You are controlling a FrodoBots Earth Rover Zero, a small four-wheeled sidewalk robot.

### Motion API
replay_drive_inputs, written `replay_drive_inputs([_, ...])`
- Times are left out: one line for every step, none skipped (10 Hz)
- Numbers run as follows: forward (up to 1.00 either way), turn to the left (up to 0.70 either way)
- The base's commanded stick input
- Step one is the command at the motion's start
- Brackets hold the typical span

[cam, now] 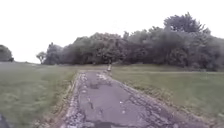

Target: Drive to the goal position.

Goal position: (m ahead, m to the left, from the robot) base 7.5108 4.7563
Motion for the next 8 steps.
replay_drive_inputs([1.00, 0.27])
replay_drive_inputs([1.00, 0.27])
replay_drive_inputs([1.00, 0.27])
replay_drive_inputs([1.00, 0.27])
replay_drive_inputs([1.00, 0.27])
replay_drive_inputs([1.00, 0.27])
replay_drive_inputs([1.00, 0.27])
replay_drive_inputs([1.00, 0.27])
